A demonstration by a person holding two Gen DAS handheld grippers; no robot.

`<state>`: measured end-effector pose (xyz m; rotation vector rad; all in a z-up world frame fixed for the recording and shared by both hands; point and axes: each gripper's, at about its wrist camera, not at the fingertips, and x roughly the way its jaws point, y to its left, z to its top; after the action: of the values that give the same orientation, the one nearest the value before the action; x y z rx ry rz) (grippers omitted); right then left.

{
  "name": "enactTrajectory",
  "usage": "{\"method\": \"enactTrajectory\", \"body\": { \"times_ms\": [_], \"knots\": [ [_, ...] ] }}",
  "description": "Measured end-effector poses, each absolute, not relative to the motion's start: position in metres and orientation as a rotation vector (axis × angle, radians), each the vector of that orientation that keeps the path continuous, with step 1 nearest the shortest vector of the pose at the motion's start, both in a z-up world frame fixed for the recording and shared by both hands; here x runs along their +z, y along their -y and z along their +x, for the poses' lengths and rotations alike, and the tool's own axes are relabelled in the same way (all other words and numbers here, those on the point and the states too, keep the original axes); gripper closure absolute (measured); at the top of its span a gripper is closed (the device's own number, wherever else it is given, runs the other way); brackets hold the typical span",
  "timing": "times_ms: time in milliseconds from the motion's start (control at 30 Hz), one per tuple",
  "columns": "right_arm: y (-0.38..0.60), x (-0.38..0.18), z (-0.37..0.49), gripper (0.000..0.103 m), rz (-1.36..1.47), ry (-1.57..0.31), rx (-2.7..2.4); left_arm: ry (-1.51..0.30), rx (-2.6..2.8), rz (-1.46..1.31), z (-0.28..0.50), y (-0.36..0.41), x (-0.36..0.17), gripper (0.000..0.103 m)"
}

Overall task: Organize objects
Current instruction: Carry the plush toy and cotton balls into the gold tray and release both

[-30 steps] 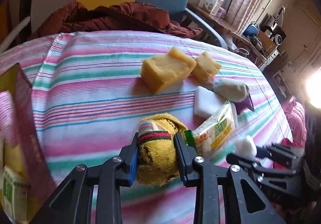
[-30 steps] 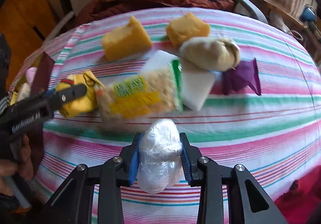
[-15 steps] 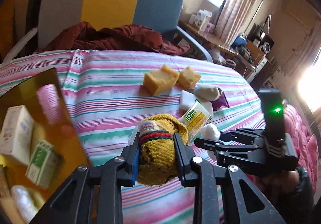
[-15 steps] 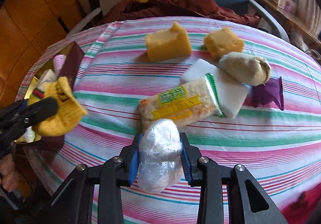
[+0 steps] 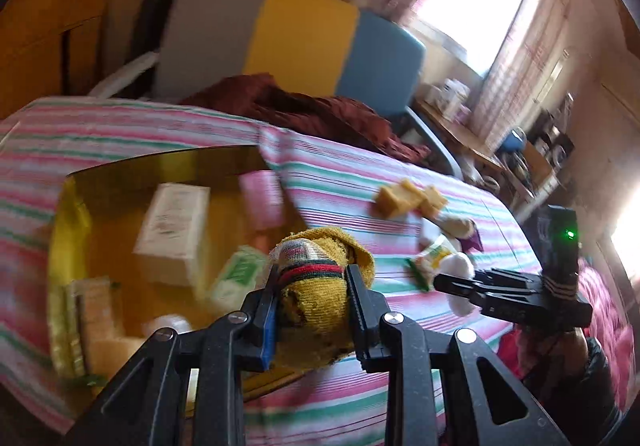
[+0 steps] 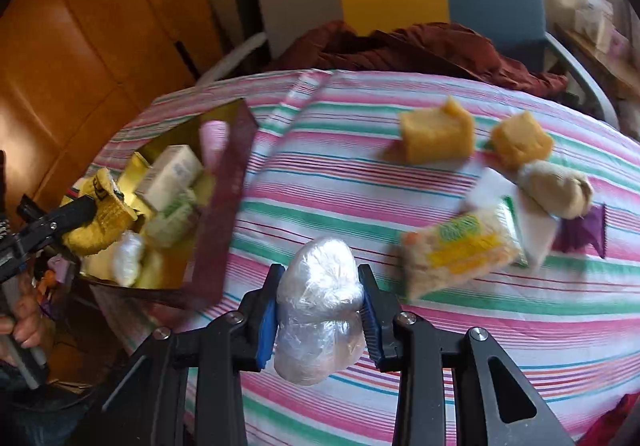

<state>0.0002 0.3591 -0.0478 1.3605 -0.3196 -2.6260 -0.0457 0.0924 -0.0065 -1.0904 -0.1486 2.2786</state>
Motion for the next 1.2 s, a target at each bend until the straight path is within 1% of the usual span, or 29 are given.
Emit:
{"method": "enactTrajectory", "body": {
  "times_ms": [167,400,533,633,800,867,900,933,967,1033,1200],
  "knots": [
    [-0.311,-0.037,-0.018,0.067,1.304,0.288,-2.552,0.236,2.347,-1.102,-0.048,-0.043,-0.01,0.074],
    [-0.242,-0.021,-0.048,0.067,1.243,0.251,-2.44,0.45,2.433,-1.105,-0.052,0.026,-0.013,0.074],
    [-0.204,-0.013,-0.066,0.067,1.225,0.224,-2.362,0.515,2.475,-1.104,-0.056,0.049,-0.016,0.074],
    [-0.179,-0.01,-0.081,0.066,1.223,0.221,-2.317,0.538,2.479,-1.119,-0.06,0.057,-0.023,0.074],
    [-0.143,-0.011,-0.111,0.066,1.252,0.245,-2.255,0.501,2.468,-1.162,-0.067,0.049,-0.037,0.073],
    [-0.132,-0.013,-0.125,0.062,1.262,0.292,-2.235,0.453,2.473,-1.187,-0.068,0.043,-0.043,0.071],
    [-0.129,-0.013,-0.131,0.059,1.263,0.318,-2.222,0.431,2.48,-1.196,-0.069,0.04,-0.046,0.068],
    [-0.126,-0.012,-0.136,0.05,1.256,0.346,-2.216,0.422,2.481,-1.207,-0.07,0.039,-0.049,0.065],
    [-0.123,-0.012,-0.14,0.044,1.252,0.358,-2.223,0.421,2.471,-1.231,-0.071,0.038,-0.053,0.062],
    [-0.119,-0.012,-0.142,0.043,1.256,0.356,-2.229,0.442,2.452,-1.259,-0.072,0.039,-0.059,0.06],
    [-0.126,-0.019,-0.129,0.042,1.283,0.351,-2.243,0.506,2.476,-1.26,-0.069,0.051,-0.059,0.06]
  ]
}}
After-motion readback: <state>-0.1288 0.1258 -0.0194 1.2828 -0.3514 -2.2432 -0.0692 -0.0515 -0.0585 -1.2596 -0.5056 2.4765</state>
